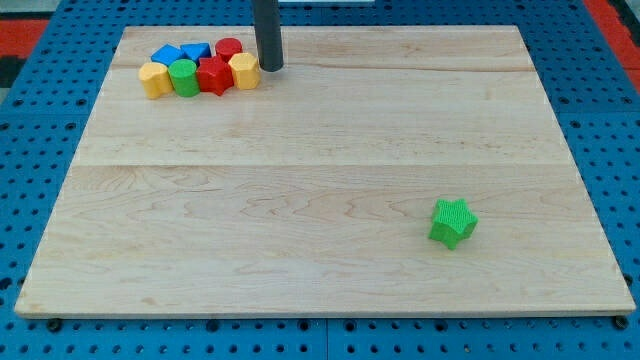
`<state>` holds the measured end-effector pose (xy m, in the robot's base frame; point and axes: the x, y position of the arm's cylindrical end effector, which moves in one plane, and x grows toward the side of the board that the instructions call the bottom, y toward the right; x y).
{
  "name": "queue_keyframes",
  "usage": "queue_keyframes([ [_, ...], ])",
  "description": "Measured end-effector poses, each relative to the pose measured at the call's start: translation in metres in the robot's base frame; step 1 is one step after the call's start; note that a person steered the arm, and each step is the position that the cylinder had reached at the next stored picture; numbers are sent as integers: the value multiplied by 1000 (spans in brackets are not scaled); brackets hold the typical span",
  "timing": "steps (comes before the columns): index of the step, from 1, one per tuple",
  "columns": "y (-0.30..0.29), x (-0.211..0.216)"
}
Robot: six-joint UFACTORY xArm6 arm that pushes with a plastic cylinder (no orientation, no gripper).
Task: Slide the green star towards bottom left
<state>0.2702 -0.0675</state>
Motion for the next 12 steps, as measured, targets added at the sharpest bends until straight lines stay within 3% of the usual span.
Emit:
queue_keyframes([
  [2,-35,-41],
  [3,-75,-52],
  [4,-77,-52],
  [5,-55,-52],
  [6,7,-52],
  [8,175,15],
  [9,218,61],
  [12,271,193],
])
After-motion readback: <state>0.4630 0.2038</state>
